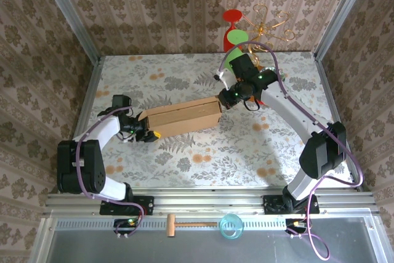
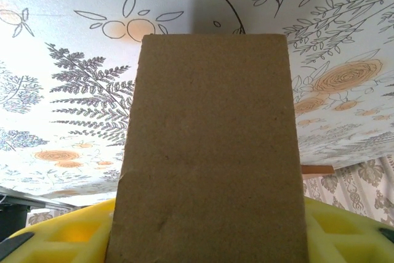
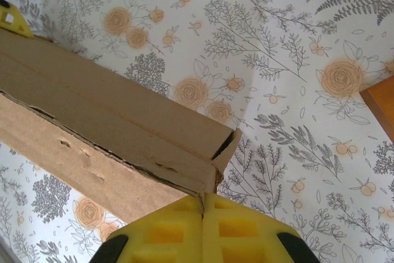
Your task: Fold the paper box
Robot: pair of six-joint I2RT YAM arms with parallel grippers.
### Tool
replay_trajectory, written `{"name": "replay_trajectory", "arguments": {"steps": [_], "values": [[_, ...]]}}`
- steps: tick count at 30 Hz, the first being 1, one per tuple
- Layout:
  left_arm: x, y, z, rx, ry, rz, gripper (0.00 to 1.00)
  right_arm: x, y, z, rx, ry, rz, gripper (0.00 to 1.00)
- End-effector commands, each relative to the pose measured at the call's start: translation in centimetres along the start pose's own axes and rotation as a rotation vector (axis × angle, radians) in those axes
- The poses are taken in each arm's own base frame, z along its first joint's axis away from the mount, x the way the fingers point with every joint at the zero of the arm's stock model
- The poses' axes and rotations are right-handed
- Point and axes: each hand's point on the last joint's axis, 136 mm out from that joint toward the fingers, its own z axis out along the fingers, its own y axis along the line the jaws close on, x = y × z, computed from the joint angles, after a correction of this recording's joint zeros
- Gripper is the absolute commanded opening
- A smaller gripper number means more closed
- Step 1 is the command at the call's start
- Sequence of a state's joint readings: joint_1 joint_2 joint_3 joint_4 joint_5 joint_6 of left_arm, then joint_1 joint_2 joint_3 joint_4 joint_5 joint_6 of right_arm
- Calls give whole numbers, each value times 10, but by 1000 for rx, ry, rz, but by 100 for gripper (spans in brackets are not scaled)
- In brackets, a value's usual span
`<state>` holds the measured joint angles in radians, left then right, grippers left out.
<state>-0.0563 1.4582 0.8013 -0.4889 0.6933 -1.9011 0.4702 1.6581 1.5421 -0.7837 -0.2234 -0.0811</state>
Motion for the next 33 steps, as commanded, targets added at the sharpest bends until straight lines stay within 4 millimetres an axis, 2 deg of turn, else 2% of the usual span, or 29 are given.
{"name": "replay_trajectory", "arguments": {"steps": [1,7,13,27,33], "values": [[-22,-1,3,8,-98,-61,28,-1,2,-2,33,-24,92,0],[-23,-3,6,10,-91,-67,28,0,6,6,0,-78,258,0],[-23,-6,7,18,-84,-69,29,0,9,13,14,-109,328,0],[-25,-11,7,23,-66,-61,32,16,10,34,106,-118,283,0],[-26,-18,6,44,-59,-36,39,29,8,41,165,-97,229,0]]}}
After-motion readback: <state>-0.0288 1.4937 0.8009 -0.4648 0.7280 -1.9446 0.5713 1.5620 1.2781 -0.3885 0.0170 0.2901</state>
